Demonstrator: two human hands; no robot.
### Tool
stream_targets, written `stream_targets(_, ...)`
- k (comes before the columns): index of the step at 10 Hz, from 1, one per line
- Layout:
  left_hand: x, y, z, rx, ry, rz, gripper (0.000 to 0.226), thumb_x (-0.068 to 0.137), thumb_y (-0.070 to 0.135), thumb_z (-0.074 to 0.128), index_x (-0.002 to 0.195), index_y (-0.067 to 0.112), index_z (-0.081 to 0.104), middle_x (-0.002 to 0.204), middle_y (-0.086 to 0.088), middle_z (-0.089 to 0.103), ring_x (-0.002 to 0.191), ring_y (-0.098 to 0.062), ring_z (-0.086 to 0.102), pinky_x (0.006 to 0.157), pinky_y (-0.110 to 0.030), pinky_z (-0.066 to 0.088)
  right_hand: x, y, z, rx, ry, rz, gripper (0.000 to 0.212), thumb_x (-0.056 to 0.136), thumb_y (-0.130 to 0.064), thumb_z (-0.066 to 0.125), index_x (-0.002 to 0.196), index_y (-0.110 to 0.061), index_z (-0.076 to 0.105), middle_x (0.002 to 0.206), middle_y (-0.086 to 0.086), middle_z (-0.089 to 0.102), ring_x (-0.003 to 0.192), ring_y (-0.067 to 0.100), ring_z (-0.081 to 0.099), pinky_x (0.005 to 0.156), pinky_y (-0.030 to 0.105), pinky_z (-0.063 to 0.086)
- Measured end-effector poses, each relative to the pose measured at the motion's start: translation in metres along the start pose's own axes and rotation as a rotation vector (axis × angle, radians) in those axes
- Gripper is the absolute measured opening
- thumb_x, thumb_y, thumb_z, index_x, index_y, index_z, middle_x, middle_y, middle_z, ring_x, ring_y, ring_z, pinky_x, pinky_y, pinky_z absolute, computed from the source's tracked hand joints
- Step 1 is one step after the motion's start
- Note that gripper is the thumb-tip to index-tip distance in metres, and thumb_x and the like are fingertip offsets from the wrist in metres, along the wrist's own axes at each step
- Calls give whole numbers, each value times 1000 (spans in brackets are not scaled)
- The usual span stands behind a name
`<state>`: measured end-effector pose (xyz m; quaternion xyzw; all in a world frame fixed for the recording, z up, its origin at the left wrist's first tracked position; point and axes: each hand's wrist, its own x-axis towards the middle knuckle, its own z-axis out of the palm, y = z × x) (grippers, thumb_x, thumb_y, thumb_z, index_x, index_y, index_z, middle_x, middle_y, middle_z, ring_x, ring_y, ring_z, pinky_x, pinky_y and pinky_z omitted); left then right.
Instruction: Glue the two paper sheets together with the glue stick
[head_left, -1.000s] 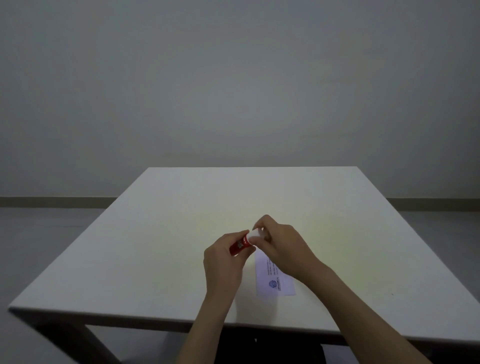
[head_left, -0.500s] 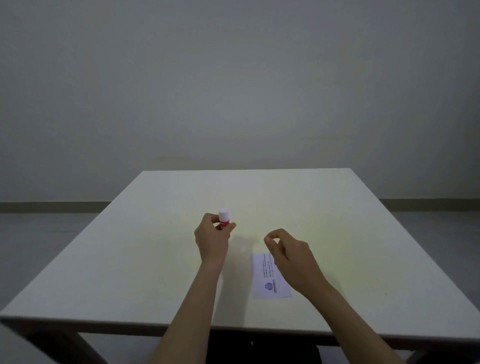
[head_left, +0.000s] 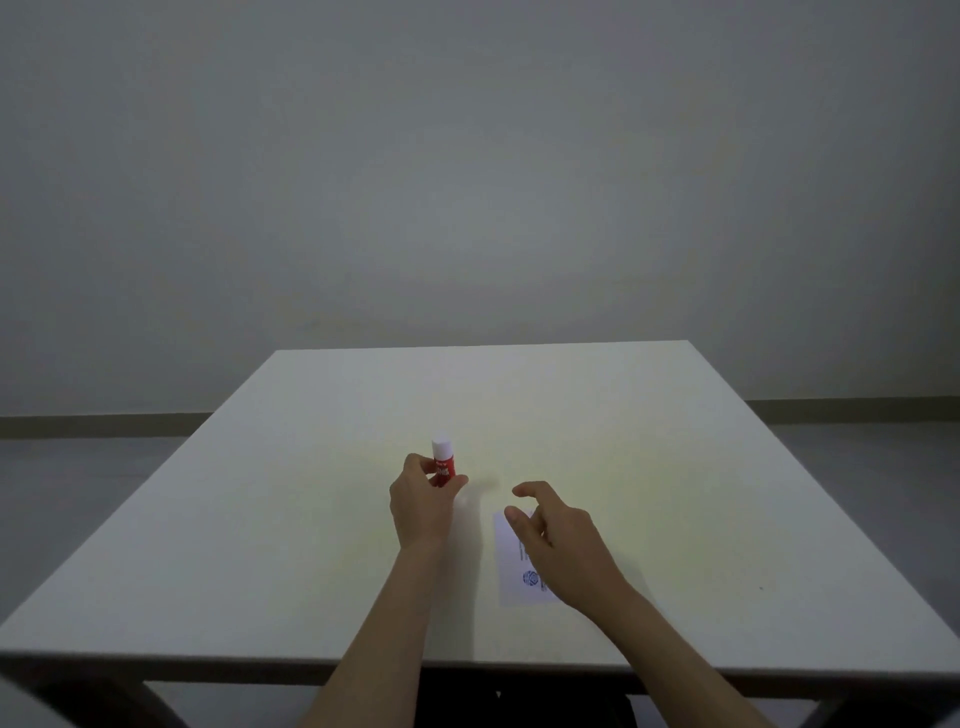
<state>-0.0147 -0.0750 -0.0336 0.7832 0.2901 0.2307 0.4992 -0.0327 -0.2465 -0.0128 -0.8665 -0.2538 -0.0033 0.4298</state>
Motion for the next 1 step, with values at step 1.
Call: stream_targets(1, -2, -4, 0, 67, -134, -19, 101, 62, 48, 81, 142, 15, 30, 139, -12, 51, 115, -27, 58, 92, -37, 48, 3, 13, 4, -25, 11, 60, 46, 92, -44, 46, 133, -23, 39, 110, 3, 64, 92, 8, 59, 83, 20, 42)
